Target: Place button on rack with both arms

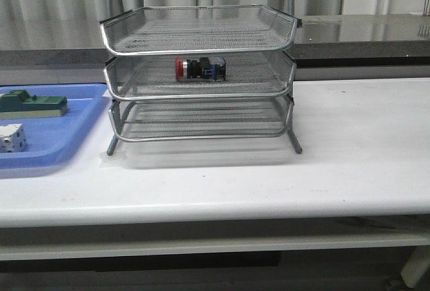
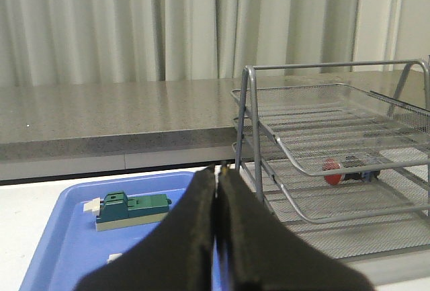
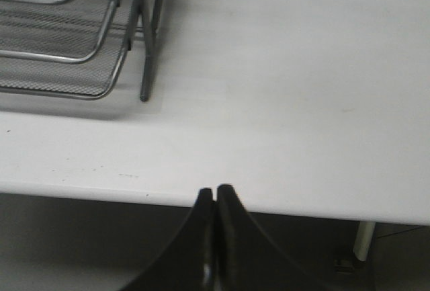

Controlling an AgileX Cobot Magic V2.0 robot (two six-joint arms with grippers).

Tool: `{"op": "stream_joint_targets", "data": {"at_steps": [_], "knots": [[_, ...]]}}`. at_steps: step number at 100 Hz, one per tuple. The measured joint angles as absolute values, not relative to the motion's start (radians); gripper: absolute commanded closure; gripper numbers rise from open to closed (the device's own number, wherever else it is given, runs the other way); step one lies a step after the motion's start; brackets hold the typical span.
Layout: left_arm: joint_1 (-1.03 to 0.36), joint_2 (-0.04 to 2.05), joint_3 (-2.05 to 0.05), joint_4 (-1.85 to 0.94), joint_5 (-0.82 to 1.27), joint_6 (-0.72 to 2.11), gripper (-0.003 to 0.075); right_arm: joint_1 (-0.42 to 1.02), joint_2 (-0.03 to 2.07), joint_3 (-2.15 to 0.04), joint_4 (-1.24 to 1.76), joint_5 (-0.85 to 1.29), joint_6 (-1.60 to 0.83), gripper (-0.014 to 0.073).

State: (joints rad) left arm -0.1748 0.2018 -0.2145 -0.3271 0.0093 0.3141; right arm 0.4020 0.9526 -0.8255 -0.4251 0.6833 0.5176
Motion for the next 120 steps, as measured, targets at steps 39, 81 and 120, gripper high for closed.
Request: {"op": "stream_joint_targets", "data": {"at_steps": [39, 81, 120], "knots": [[-0.175, 0.202, -0.215, -0.327, 0.009, 0.314, 0.0741, 0.402, 0.619, -0.740, -0.459, 0.786, 0.565, 0.0651], [-0.175, 0.202, -0.215, -0.327, 0.009, 0.314, 0.0741, 0.402, 0.573, -0.740, -0.461, 0.807, 0.567, 0.0651], [-0.175, 0.202, -0.215, -0.327, 0.009, 0.314, 0.0741, 0.402, 0.573, -0.740, -0.461, 0.809, 0.567, 0.0651]]}}
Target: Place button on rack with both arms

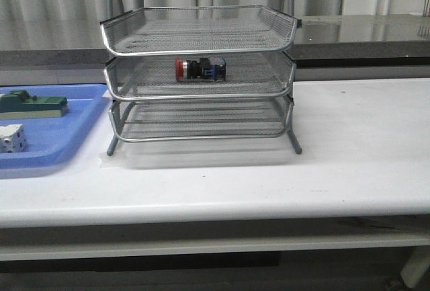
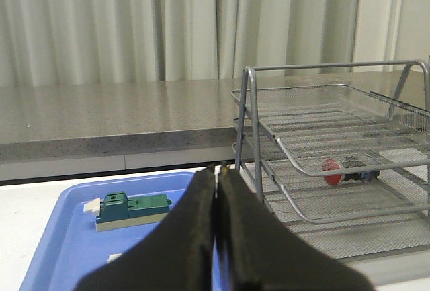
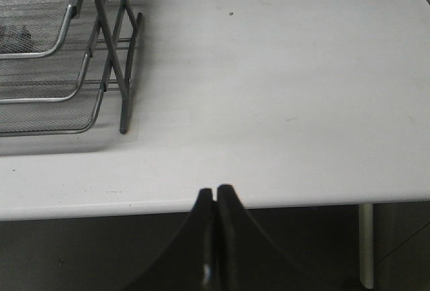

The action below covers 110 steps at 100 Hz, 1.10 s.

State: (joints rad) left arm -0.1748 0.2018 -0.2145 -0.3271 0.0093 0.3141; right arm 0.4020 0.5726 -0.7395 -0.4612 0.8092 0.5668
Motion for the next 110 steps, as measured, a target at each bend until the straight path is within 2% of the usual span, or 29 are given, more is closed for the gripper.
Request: {"op": "stream_joint_targets", "data": {"at_steps": [23, 45, 85, 110], "knots": [[-0.175, 0.202, -0.215, -0.327, 0.009, 0.314, 0.0741, 0.402, 0.548, -0.718, -0.430, 0.744, 0.445, 0.0651], [-0.175, 0.202, -0.215, -0.327, 0.009, 0.314, 0.0741, 0.378, 0.445, -0.590, -0.324, 0.564, 0.305, 0.0651], [-0.175, 0.202, -0.215, -0.327, 0.009, 0.314, 0.0741, 0.109, 0.238, -0.290, -0.025, 0.303, 0.071, 0.0651], [-0.175, 0.202, -0.215, -0.327, 0.009, 0.314, 0.0741, 0.032, 0.082, -0.159, 0.041, 0.247, 0.020, 0.0651]]}}
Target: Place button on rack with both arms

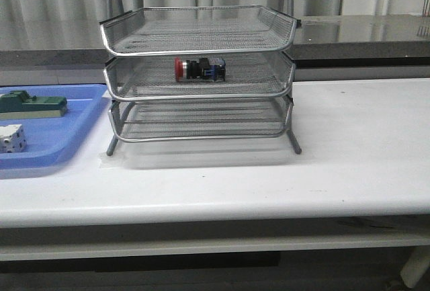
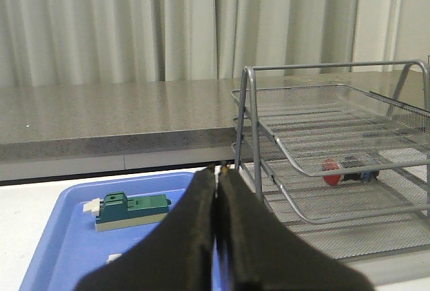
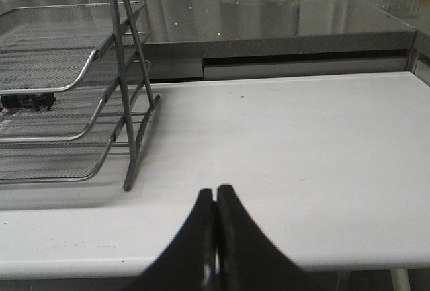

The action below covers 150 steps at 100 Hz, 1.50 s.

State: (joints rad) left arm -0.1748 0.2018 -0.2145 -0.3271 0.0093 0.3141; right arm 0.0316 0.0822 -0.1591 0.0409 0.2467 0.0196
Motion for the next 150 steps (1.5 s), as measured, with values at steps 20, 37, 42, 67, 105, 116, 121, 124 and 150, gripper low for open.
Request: {"op": "stream_joint_targets", "data": {"at_steps": [20, 37, 42, 67, 105, 116, 121, 124, 150], "knots": [[-0.175, 0.202, -0.215, -0.327, 0.009, 0.314, 0.0741, 0.025, -0.009, -0.085, 0.049, 0.238, 0.017, 0.0651], [-0.175, 0.202, -0.215, -0.327, 0.007, 0.314, 0.0741, 0.023, -0.011, -0.032, 0.054, 0.189, 0.017, 0.0651], [-0.175, 0.202, -0.215, -0.327, 0.007, 0.314, 0.0741, 0.023, -0.011, -0.018, 0.054, 0.168, 0.017, 0.0651], [-0.175, 0.202, -0.215, -0.327, 0.007, 0.314, 0.0741, 0.023, -0.011, 0.027, 0.047, 0.093, 0.017, 0.0651], [-0.175, 0.202, -0.215, -0.327, 0.007, 0.314, 0.0741, 0.023, -0.011, 0.028, 0.025, 0.086, 0.017, 0.0651], [-0.175, 0.202, -0.215, -0.327, 0.007, 0.314, 0.0741, 0.023, -0.011, 0.028, 0.025, 0.086, 0.017, 0.0651], [-0.175, 0.202, -0.215, -0.327, 0.007, 0.314, 0.0741, 0.023, -0.011, 0.028, 0.025, 0.086, 0.017, 0.0651], [-0.175, 0.202, -0.215, -0.327, 0.007, 0.314, 0.0741, 0.023, -0.011, 0.028, 0.023, 0.086, 0.017, 0.0651], [-0.175, 0.202, -0.215, -0.327, 0.007, 0.314, 0.0741, 0.023, -0.011, 0.028, 0.024, 0.086, 0.017, 0.0651]]}}
